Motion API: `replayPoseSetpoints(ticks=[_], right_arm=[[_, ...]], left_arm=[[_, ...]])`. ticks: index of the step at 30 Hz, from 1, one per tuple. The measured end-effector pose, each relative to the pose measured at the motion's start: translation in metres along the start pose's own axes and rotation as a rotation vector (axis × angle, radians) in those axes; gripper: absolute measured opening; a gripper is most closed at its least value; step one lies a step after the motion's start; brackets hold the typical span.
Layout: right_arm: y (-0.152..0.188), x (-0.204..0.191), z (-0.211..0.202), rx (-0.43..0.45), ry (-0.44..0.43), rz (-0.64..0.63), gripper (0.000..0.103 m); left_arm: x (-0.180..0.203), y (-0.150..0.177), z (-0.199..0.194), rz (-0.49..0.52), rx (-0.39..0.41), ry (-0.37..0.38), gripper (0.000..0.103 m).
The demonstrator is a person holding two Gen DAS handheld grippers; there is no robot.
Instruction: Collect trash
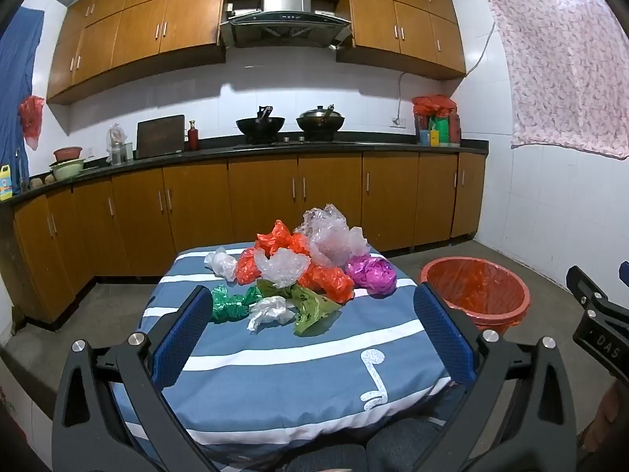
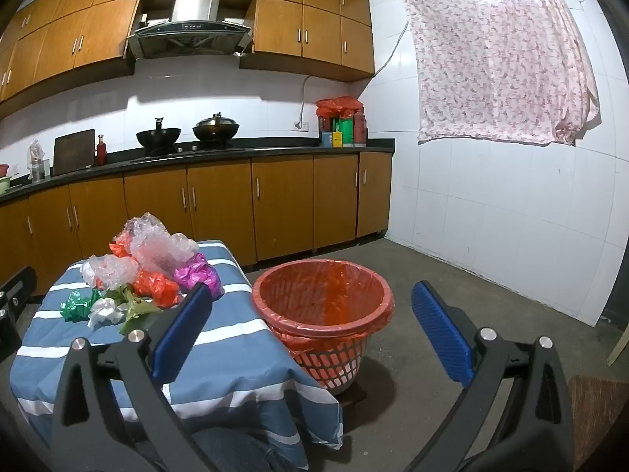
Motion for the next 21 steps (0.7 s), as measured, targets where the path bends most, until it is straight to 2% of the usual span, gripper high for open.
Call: replayPoseSetpoints(ticks=[21], right_arm=[[0.0016, -0.0006, 0.0003, -0.003, -0.002, 0.004, 0.099]], left_arm=[[-0.0001, 0.0001, 0.0001, -0.002, -0.001, 0.001, 0.101]])
Point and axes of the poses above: each gripper's, at about its wrist camera, not at the fingertips, and z roughly the way its jaws point, x to its right, y to its underside, the point moved 6 cm from there along z, roughly the way its jaws point, and after that the axes turned 6 degrees about y, right-handed, at the moved point
